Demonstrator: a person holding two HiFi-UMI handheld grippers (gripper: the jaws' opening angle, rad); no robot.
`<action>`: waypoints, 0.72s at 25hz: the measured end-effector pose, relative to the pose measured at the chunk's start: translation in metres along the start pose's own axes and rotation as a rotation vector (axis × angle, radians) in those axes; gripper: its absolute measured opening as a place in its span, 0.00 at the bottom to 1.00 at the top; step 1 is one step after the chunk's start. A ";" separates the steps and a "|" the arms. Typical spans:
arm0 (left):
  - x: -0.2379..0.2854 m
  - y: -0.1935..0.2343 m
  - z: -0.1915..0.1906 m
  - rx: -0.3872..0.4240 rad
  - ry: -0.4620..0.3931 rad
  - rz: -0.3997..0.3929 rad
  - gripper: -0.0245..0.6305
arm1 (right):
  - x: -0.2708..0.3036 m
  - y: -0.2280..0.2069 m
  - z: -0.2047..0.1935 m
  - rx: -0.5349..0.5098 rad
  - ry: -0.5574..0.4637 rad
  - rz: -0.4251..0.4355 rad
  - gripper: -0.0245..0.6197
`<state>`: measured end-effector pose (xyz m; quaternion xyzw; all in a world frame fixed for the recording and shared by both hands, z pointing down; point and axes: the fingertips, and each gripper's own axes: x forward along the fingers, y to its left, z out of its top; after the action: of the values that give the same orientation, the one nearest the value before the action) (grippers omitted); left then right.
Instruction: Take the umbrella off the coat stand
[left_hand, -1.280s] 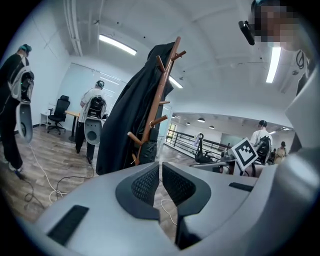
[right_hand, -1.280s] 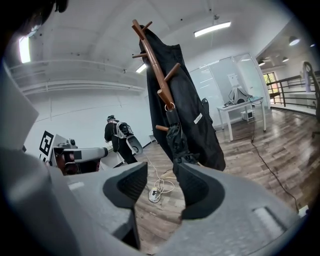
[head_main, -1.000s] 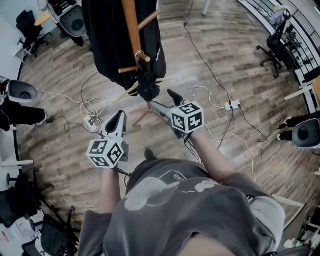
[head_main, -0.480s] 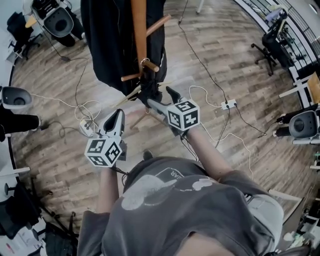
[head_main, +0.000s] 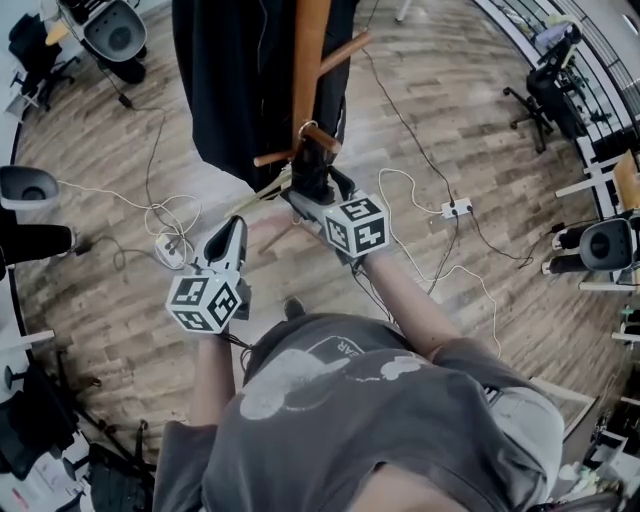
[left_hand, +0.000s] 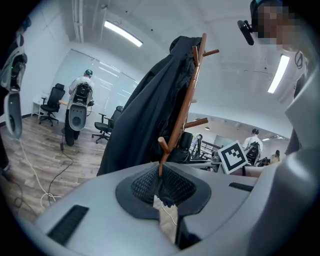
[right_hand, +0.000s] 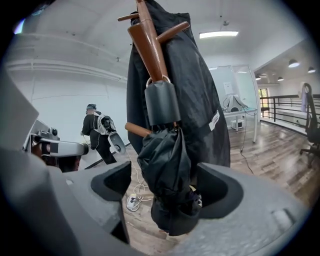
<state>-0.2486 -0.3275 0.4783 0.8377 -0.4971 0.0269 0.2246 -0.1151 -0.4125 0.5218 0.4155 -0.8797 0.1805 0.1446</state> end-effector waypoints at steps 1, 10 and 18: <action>0.001 0.003 0.000 -0.002 0.002 0.002 0.07 | 0.003 -0.002 0.000 -0.004 0.000 -0.008 0.67; 0.007 0.017 0.000 0.002 0.020 -0.004 0.07 | 0.026 -0.006 -0.001 -0.007 -0.017 -0.036 0.66; 0.008 0.016 0.001 0.008 0.016 -0.011 0.07 | 0.035 -0.012 -0.004 -0.037 -0.005 -0.076 0.62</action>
<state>-0.2581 -0.3414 0.4848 0.8410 -0.4906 0.0345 0.2256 -0.1266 -0.4413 0.5419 0.4461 -0.8670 0.1576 0.1566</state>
